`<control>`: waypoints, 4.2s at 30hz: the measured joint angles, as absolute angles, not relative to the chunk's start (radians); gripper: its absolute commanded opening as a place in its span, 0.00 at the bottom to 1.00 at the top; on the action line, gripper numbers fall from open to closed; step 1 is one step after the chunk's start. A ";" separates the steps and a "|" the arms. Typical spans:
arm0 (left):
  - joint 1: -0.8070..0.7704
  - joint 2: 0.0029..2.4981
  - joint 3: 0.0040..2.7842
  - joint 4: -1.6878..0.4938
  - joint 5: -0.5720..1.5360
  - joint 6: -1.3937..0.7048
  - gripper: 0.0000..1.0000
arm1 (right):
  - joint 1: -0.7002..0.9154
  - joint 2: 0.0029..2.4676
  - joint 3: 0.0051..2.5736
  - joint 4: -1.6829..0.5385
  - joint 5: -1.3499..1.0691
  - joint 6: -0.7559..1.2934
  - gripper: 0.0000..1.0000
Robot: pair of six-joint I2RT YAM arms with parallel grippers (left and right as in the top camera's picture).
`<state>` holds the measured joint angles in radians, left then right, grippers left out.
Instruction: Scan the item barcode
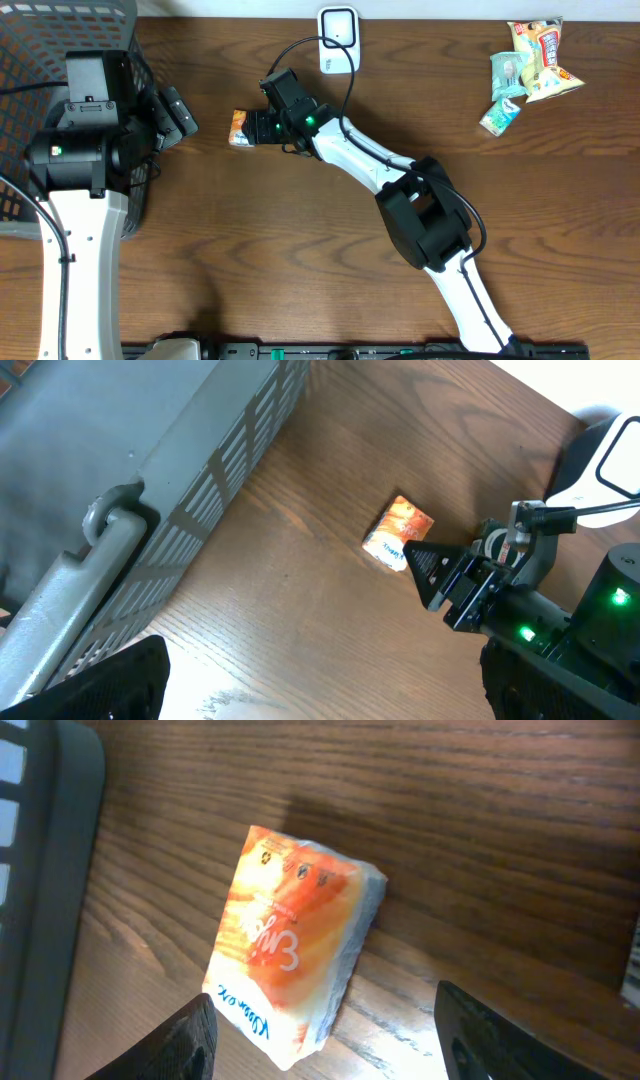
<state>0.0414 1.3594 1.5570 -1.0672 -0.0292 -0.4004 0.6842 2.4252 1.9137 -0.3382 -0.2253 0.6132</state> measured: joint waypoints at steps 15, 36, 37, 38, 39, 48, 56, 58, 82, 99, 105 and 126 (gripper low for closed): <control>0.041 1.359 1.557 -1.067 -0.030 -0.400 0.98 | 0.684 2.487 1.912 -0.197 -0.274 0.659 0.59; 0.041 1.359 1.557 -1.067 -0.029 -0.400 0.98 | 0.520 2.503 1.911 -0.279 -0.683 0.665 0.01; 0.041 1.359 1.557 -1.067 -0.030 -0.400 0.98 | 0.489 2.503 1.911 -0.297 -0.738 0.660 0.01; 0.041 1.359 1.557 -1.067 -0.030 -0.400 0.98 | 0.464 2.503 1.911 -0.311 -0.781 0.654 0.01; 0.041 1.359 1.557 -1.067 -0.029 -0.400 0.98 | 0.435 2.503 1.910 -0.325 -0.829 0.641 0.01; 0.041 1.359 1.557 -1.067 -0.029 -0.400 0.98 | 0.258 2.469 1.907 -0.446 -1.151 0.427 0.01; 0.041 1.359 1.557 -1.067 -0.029 -0.400 0.98 | 0.171 2.399 1.907 -0.479 -1.451 0.244 0.01; 0.041 1.359 1.557 -1.067 -0.029 -0.400 0.98 | 0.147 2.388 1.907 -0.479 -1.481 0.227 0.01; 0.041 1.359 1.557 -1.068 -0.029 -0.400 0.98 | 0.017 2.179 1.905 -1.000 -1.532 -0.097 0.01; 0.041 1.359 1.557 -1.067 -0.029 -0.400 0.98 | 0.017 2.133 1.902 -1.558 -1.538 -0.857 0.01; 0.041 1.359 1.557 -1.067 -0.029 -0.400 0.98 | 0.017 2.133 1.902 -1.527 -1.537 -0.883 0.01; 0.041 1.359 1.557 -1.067 -0.030 -0.400 0.98 | 0.050 2.133 1.902 -1.393 -1.535 -0.895 0.01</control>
<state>0.0414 1.3594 1.5570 -1.0672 -0.0296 -0.4004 0.0502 2.1326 1.9018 -1.3926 -1.5349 -0.8951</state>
